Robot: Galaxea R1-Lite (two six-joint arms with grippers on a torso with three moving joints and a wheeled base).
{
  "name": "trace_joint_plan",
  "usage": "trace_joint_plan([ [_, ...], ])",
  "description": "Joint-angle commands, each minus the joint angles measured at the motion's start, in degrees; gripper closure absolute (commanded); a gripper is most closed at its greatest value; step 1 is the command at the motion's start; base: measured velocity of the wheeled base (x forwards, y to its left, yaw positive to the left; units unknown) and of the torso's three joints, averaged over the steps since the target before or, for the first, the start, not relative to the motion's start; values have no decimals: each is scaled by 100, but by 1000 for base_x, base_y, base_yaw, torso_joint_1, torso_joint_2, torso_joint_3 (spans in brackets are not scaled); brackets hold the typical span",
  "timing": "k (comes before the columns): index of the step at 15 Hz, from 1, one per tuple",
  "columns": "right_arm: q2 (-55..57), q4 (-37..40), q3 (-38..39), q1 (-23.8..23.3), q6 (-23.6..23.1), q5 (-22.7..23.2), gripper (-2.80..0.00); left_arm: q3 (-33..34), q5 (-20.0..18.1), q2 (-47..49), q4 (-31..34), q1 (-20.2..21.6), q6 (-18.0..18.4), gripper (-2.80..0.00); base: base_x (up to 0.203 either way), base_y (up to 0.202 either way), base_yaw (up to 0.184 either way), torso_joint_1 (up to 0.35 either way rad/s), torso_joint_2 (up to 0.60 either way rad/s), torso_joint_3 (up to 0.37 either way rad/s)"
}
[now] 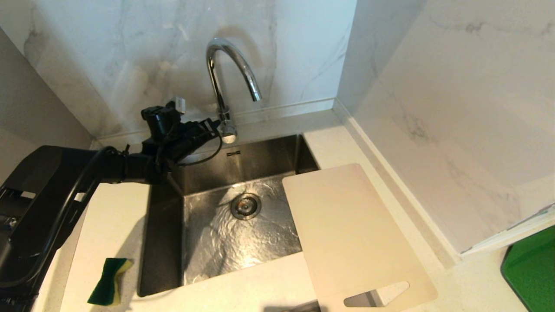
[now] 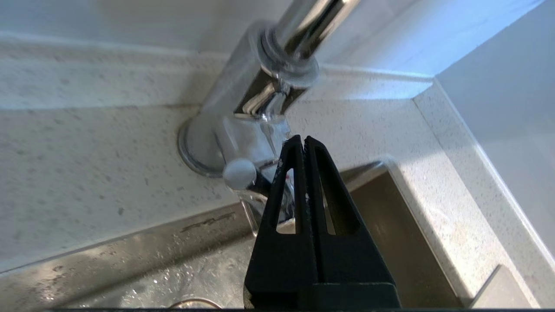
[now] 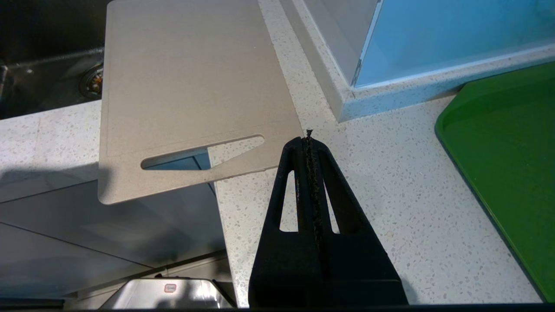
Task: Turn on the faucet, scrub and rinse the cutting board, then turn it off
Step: Turn off the tap
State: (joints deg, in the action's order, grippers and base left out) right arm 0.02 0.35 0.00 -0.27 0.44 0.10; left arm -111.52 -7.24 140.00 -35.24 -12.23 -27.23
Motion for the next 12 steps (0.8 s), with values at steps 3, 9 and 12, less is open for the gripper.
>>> trace_joint_plan([
  [3, -2, 0, 9, 0, 0, -1, 0, 205, 12, -384, -7, -132, -28, 0, 0, 0, 0, 0, 0, 0],
  [9, -2, 0, 9, 0, 0, -1, 0, 2207, -358, -2236, 74, -149, 56, 0, 0, 0, 0, 0, 0, 0],
  [12, -2, 0, 9, 0, 0, -1, 0, 2832, -199, -2651, 422, 319, 1748, 0, 0, 0, 0, 0, 0, 0],
])
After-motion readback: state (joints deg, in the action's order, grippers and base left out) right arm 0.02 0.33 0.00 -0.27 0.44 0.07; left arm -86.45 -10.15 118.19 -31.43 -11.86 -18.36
